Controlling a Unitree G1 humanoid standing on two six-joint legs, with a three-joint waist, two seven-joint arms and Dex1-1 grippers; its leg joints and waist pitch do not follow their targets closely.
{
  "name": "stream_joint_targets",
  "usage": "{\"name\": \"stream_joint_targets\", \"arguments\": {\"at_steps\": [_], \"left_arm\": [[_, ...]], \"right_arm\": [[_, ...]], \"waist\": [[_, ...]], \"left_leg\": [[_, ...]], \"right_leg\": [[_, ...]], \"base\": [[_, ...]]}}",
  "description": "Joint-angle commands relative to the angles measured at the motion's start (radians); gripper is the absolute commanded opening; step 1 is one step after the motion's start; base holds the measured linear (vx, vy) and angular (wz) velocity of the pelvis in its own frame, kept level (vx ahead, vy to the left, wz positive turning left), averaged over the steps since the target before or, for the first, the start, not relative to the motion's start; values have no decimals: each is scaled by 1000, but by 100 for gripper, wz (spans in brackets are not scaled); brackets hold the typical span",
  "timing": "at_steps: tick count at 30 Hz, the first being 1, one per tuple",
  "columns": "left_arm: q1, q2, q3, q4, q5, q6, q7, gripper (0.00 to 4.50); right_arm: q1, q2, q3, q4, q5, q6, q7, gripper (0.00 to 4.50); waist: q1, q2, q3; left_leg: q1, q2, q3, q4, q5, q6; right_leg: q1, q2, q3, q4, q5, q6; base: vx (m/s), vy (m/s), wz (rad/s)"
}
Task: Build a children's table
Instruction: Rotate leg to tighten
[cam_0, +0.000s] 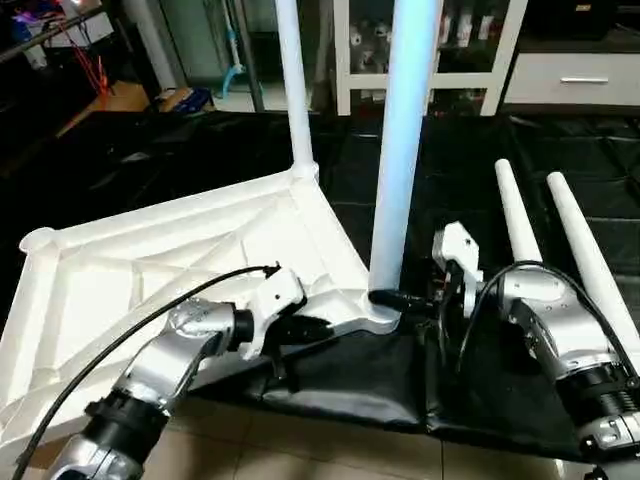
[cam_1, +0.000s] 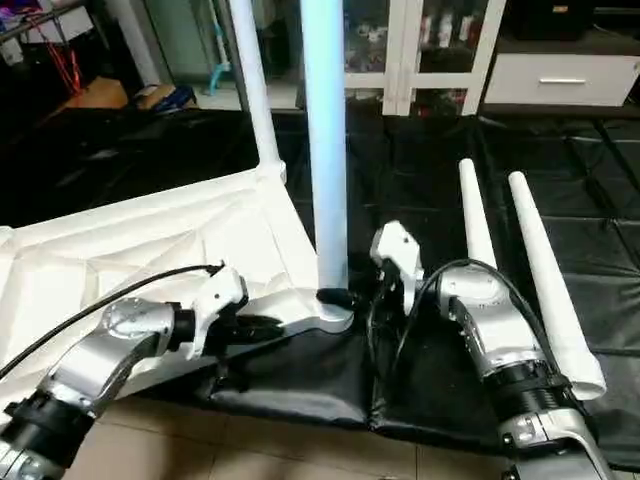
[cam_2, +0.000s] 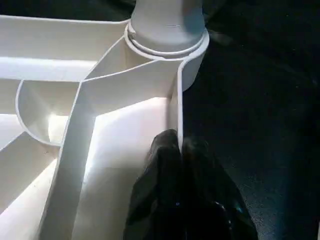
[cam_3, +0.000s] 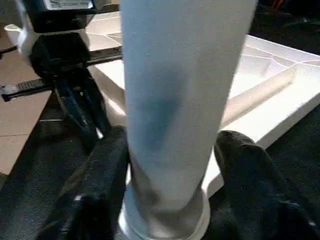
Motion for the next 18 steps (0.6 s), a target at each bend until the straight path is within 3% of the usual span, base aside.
{"name": "stream_joint_targets", "arguments": {"at_steps": [1,7,13,15,18], "left_arm": [[13,25,-14,-1,6,16,-42,0],[13,29,-15,-6,6,25,-43,0],[4,7,-6,19,13,32,-5,0],[-30,-29,4,86,41,24,71,0],[-89,-82,18,188,83,7,188,0]], "right_arm": [[-8,-16,-6,16,-12,13,-5,248],[-18,3,-20,34,8,11,-11,195],[-26,65,-67,71,15,6,-130,186],[-38,109,-82,129,-32,-13,-282,186],[-49,172,-100,185,-75,-10,-484,185]], "waist": [[3,-17,-62],[1,-19,-61],[-8,-18,-59],[-13,-15,-55],[-22,-17,-52]], "left_leg": [[15,44,-21,-75,-208,112],[16,45,-22,-76,-230,101],[14,43,-23,-79,-256,86],[19,43,-21,-82,-286,69],[23,39,-27,-88,-362,14]], "right_leg": [[44,-15,15,-48,-152,-248],[44,-15,16,-51,-190,-244],[43,-15,15,-54,-221,-237],[34,-14,18,-60,-263,-227],[31,-15,16,-69,-359,-191]], "base": [[0,0,0],[0,0,0],[0,0,0],[0,0,0],[0,0,0]]}}
